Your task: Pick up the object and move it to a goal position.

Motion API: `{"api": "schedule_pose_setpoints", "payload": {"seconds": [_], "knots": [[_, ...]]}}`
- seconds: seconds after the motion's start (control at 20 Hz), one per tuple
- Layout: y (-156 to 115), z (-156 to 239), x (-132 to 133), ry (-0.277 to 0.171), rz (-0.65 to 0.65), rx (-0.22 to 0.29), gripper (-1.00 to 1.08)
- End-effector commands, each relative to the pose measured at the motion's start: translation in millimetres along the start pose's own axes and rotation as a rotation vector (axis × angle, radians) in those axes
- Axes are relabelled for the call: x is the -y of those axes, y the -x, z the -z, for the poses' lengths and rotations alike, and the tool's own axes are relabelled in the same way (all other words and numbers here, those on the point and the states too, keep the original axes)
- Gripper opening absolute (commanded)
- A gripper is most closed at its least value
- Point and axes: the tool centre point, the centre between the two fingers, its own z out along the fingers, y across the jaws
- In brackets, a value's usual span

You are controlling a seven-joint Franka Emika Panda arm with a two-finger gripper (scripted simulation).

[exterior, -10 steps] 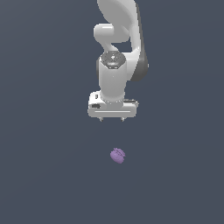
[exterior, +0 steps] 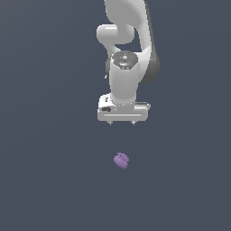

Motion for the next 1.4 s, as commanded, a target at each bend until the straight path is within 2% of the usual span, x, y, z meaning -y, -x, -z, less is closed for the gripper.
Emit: {"api": "schedule_pose_setpoints", "payload": {"seconds": [0.0, 0.35, 0.65, 1.0, 1.35], "knots": [[-0.7, 0.5, 3.8, -0.004, 0.000, -0.002, 1.00], [-1.7, -0.3, 2.9, -0.002, 0.008, -0.002, 1.00], [-9.9, -5.0, 3.6, 0.001, 0.068, 0.000, 1.00], [-27.8, -16.2, 5.2, 0.007, 0.201, 0.005, 1.00], [-52.3, -34.3, 6.8, 0.011, 0.394, 0.011, 1.00]]}}
